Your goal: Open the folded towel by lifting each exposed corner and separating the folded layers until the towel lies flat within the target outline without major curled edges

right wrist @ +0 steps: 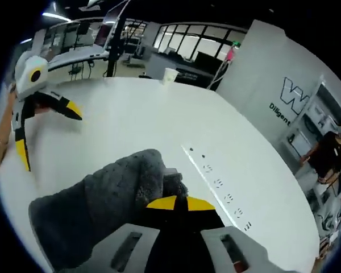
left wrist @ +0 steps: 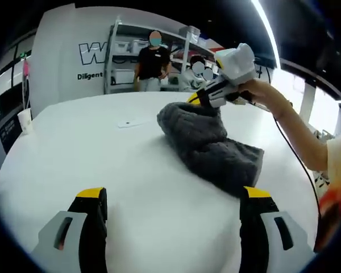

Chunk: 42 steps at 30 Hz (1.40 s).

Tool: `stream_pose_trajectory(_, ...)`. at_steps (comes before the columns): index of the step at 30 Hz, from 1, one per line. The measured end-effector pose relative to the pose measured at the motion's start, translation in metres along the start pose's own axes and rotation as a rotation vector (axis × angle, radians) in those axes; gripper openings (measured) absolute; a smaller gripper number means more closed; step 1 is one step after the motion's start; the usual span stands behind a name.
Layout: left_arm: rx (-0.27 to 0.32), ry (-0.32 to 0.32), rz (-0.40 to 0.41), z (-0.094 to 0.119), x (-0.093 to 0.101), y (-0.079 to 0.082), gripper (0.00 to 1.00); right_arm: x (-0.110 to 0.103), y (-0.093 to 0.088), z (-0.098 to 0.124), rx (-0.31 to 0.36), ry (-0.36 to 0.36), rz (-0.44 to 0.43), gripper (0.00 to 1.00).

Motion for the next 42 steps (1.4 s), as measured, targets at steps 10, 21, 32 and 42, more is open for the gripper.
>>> stream_pose_trajectory(10,0.027,0.004,0.009,0.004,-0.004,0.003,0.95,0.008,-0.001,-0.019,-0.073,0.074,-0.023,0.0)
stream_pose_trajectory(21,0.025,0.011,0.009,0.004,-0.006,0.002,0.95,0.006,0.0,-0.029,-0.184,0.178,-0.042,0.0)
stream_pose_trajectory(32,0.03,0.016,0.011,0.005,-0.008,0.002,0.95,0.008,0.002,-0.04,-0.268,0.232,-0.065,0.0)
stream_pose_trajectory(42,0.035,0.017,0.016,0.006,-0.008,0.0,0.95,0.006,0.004,-0.037,-0.276,0.232,-0.062,0.02)
Point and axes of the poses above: the point that each gripper's makers call its tool centre point, and the gripper's own axes: z roughly backward along the fingers, x roughly to its right, y roughly out of its top, the point moved 10 cm from there along z, roughly backward along the fingers, and after that the axes turned 1 degree about -z, right-handed, at the moved point
